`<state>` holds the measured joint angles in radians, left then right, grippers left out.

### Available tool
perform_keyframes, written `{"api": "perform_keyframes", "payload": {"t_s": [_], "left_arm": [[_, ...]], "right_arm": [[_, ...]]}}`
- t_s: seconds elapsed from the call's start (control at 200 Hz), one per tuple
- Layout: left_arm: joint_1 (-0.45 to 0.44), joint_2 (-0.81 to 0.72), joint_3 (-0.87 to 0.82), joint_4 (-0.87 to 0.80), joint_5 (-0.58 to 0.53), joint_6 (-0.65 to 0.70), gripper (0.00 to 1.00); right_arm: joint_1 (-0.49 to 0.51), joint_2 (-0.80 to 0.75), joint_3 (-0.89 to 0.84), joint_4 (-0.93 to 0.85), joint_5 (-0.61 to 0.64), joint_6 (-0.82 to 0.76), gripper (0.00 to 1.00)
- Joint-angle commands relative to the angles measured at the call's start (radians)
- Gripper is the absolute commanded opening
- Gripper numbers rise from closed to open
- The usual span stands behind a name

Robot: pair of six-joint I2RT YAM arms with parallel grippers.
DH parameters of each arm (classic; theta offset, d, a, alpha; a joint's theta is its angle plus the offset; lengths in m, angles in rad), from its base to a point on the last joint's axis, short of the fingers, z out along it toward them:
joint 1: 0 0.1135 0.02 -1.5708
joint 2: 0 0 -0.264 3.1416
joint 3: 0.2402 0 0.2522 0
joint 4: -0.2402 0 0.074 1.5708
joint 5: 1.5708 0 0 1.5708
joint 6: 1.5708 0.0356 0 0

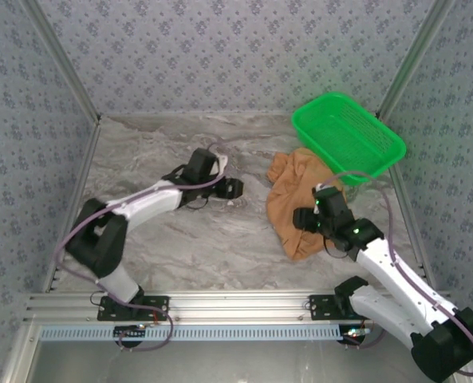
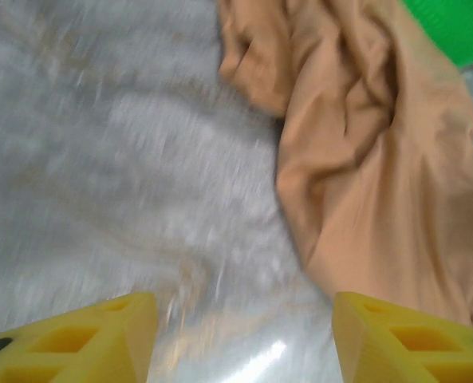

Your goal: Fold the inside-out t-shirt

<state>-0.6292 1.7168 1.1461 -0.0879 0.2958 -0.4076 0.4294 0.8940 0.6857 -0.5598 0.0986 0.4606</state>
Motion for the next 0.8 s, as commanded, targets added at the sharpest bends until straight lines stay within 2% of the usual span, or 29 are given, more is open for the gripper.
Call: {"api": "perform_keyframes", "payload": {"t_s": [0.0,0.06,0.18,0.33,0.44,0.54,0.66,0.754,0.794], "left_arm": [[-0.029,0.172,0.232,0.003,0.022,0.097,0.62],[-0.051,0.277,0.354,-0.037,0.031,0.141,0.63],[-0.083,0.476,0.609,-0.146,0.056,0.180,0.65],[-0.118,0.710,0.935,-0.297,0.028,0.224,0.65],[-0.126,0.846,1.130,-0.417,0.019,0.247,0.62],[-0.126,0.905,1.216,-0.449,0.029,0.244,0.54],[-0.121,0.919,1.234,-0.451,0.041,0.239,0.38],[-0.110,0.917,1.229,-0.455,0.063,0.235,0.19],[-0.106,0.914,1.227,-0.460,0.080,0.234,0.10]], "right_arm": [[-0.115,0.121,0.067,0.026,0.067,0.007,0.67],[-0.184,0.162,0.080,0.043,0.076,0.013,0.68],[-0.275,0.222,0.066,0.107,-0.031,0.029,0.66],[-0.276,0.326,0.057,0.235,-0.094,0.020,0.68],[-0.225,0.395,0.086,0.355,-0.101,0.012,0.72],[-0.204,0.500,0.137,0.404,-0.050,0.004,0.72],[-0.205,0.621,0.172,0.472,-0.044,0.032,0.68],[-0.211,0.699,0.197,0.505,-0.009,0.036,0.62],[-0.216,0.724,0.204,0.525,-0.014,0.040,0.53]]}}
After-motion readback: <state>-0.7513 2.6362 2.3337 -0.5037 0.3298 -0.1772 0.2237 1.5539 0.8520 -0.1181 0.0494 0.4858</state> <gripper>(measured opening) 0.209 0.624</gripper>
